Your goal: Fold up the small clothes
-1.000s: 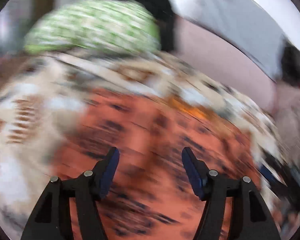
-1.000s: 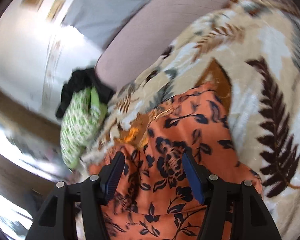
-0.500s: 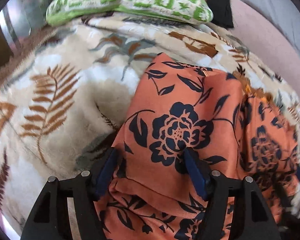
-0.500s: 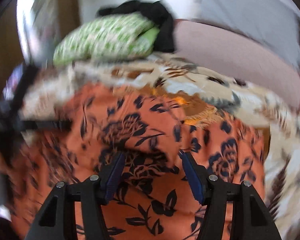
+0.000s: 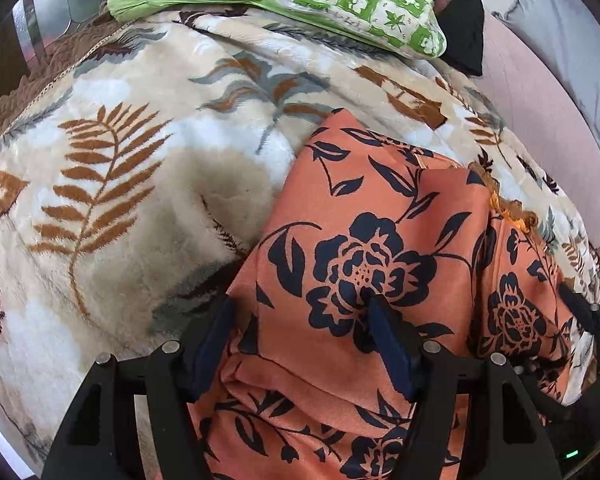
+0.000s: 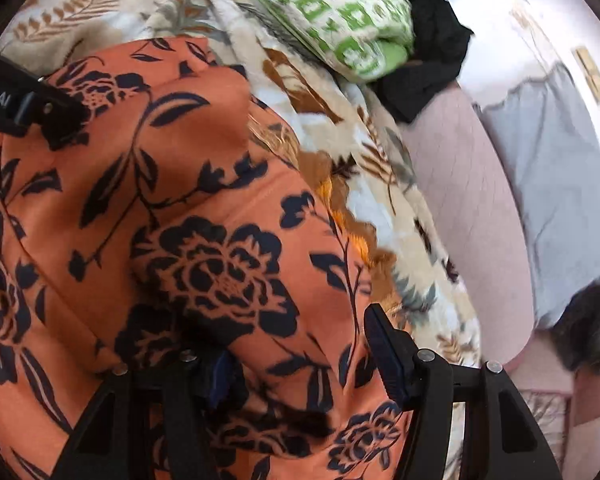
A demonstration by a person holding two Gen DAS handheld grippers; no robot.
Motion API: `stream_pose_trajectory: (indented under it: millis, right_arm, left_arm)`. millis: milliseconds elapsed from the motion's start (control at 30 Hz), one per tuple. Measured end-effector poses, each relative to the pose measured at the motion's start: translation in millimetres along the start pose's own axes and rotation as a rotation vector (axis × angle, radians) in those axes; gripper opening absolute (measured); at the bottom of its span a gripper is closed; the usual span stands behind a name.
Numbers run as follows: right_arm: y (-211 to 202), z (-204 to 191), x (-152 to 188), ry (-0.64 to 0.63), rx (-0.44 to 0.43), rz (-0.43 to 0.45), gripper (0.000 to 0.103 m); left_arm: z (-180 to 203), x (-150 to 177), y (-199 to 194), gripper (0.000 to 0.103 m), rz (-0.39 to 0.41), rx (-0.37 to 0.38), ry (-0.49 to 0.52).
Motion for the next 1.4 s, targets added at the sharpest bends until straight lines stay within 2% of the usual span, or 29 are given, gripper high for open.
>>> stream_pose_trajectory:
  millis: [33,67,133,167,233,333,400,500,567,667,700,833,967,1000,1067,1200,1233,1333,1367,1400]
  right_arm:
    - [1.0,-6.7,-2.9,-0.032,0.0,0.003,0.061]
    - [3.0,-12.1,-5.0,-0.061,0.006,0.006,0.049]
    - [7.8,-18.2,-5.5,-0.089,0.003,-0.008,0.011]
    - [9.3,-18.1,-5.5,-0.085,0.006,-0.019,0.007]
    - [5.3,-7.4,-5.4,-0.021,0.017,0.014,0.005]
    - [-5.1,32.6,4.2,0.229,-0.04,0.031,0.005]
    - [-12.5,69.3,22.3,0.435,-0.088,0.037,0.005]
    - [-16.9,141.0,87.2,0.851,-0.166,0.033,0.005]
    - [-13.0,171.5,140.0,1.108,-0.257,0.029,0.005]
    - [2.4,182.5,203.2,1.351,-0.374,0.009,0.005]
    - [8.8,178.3,215.9,1.392,-0.408,-0.001,0.005]
    - [33.5,158.6,235.8,1.493,-0.548,-0.068,0.006]
    - [33.3,175.4,244.3,1.617,-0.659,-0.072,0.01]
    - [28.1,181.6,247.5,1.628,-0.663,-0.058,0.01]
    - [16.7,196.7,253.1,1.626,-0.602,-0.021,0.012]
    - [-10.3,228.8,254.7,1.598,-0.398,0.102,0.013]
    - [-13.6,232.3,245.3,1.559,-0.388,0.139,0.013]
    - [-3.4,223.0,211.2,1.468,-0.473,0.152,0.013]
    - [0.5,219.0,206.1,1.455,-0.492,0.145,0.013]
    - [14.1,206.5,197.1,1.426,-0.536,0.102,0.013]
  left_arm:
    - [0.8,-0.6,0.9,0.07,-0.001,0.001,-0.001]
    - [1.3,-0.2,0.8,0.07,-0.001,0.0,0.002]
    - [1.9,0.4,0.7,0.07,-0.003,0.001,0.01]
    - [1.7,0.6,0.2,0.07,-0.004,0.005,0.01]
    - [-0.1,0.8,-0.6,0.07,-0.003,0.016,-0.002]
    - [-1.1,1.6,-1.4,0.07,-0.004,0.018,-0.01]
    - [-0.4,2.3,-1.8,0.07,-0.004,0.009,-0.002]
    - [0.2,3.1,-2.8,0.07,-0.004,0.002,-0.002]
    - [2.3,3.5,-5.3,0.07,-0.002,0.012,-0.014]
    - [6.7,3.4,-10.0,0.07,0.018,-0.029,-0.004]
    - [9.0,3.5,-9.7,0.07,0.021,-0.053,0.013]
    - [12.1,4.2,-7.8,0.071,0.023,-0.094,0.052]
    - [9.7,2.8,-6.5,0.074,0.023,-0.116,0.066]
    - [9.0,2.6,-5.9,0.076,0.021,-0.12,0.063]
    - [8.8,2.3,-6.1,0.076,0.021,-0.128,0.058]
    - [16.6,-2.0,-21.5,0.076,0.091,-0.227,0.094]
    - [19.6,-3.3,-25.6,0.076,0.112,-0.239,0.11]
    - [37.6,-7.0,-41.3,0.076,0.196,-0.25,0.174]
    - [42.3,-7.3,-41.9,0.076,0.204,-0.237,0.191]
    - [48.5,-5.8,-38.5,0.076,0.198,-0.223,0.218]
Point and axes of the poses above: each gripper's, at about its wrist camera, not at the fingertips, and y roughly the way its jaws point, z to its right, x to its underside, the point moved 5 cm from there along y, roughly the way its jaws point, and after that the axes turned 9 degrees about y, right-handed, at the moved point
